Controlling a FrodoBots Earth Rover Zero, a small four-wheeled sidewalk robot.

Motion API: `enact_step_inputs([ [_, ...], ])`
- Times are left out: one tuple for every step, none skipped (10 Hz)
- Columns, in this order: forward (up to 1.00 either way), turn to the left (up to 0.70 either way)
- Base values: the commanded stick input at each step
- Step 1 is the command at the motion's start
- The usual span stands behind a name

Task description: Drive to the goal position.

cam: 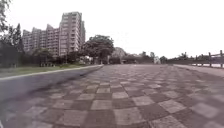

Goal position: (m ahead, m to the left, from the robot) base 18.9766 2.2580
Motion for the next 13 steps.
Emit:
enact_step_inputs([
  [1.0, 0.0],
  [1.0, 0.0],
  [1.0, 0.0],
  [1.0, 0.0],
  [1.0, 0.0],
  [1.0, 0.0],
  [1.0, 0.0],
  [1.0, 0.0],
  [1.0, 0.0],
  [1.0, 0.0],
  [1.0, 0.0],
  [1.0, 0.0],
  [1.0, 0.0],
])
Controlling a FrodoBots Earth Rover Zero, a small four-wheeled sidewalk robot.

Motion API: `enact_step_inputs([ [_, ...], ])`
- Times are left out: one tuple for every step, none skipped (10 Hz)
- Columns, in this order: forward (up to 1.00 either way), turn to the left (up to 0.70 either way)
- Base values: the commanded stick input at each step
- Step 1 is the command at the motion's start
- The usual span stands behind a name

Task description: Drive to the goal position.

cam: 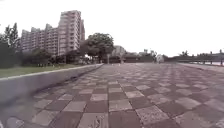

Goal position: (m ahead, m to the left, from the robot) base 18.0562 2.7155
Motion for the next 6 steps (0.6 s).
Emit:
enact_step_inputs([
  [1.0, 0.0],
  [1.0, 0.0],
  [1.0, 0.0],
  [1.0, 0.0],
  [1.0, 0.0],
  [1.0, 0.0],
])
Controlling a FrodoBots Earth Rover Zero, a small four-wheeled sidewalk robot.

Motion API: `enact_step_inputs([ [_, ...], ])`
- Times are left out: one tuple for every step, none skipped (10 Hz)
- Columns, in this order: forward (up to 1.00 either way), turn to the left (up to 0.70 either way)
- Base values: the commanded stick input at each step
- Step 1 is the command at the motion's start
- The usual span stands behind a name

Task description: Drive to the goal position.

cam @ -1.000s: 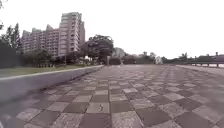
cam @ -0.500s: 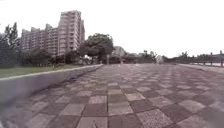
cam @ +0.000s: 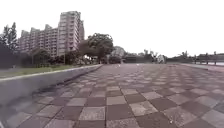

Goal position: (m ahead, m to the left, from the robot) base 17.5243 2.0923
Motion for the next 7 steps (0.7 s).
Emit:
enact_step_inputs([
  [1.0, 0.0],
  [1.0, 0.0],
  [1.0, 0.0],
  [1.0, 0.0],
  [1.0, 0.0],
  [1.0, 0.0],
  [1.0, 0.0],
])
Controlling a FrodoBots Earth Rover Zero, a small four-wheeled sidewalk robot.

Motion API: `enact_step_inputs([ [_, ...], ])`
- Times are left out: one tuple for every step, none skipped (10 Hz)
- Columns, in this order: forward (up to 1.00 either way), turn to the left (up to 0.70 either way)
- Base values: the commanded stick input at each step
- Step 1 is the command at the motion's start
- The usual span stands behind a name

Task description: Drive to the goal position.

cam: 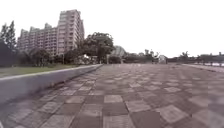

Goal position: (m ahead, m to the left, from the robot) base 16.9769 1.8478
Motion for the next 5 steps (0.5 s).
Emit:
enact_step_inputs([
  [1.0, 0.0],
  [1.0, 0.0],
  [1.0, 0.0],
  [1.0, 0.0],
  [1.0, 0.0],
])
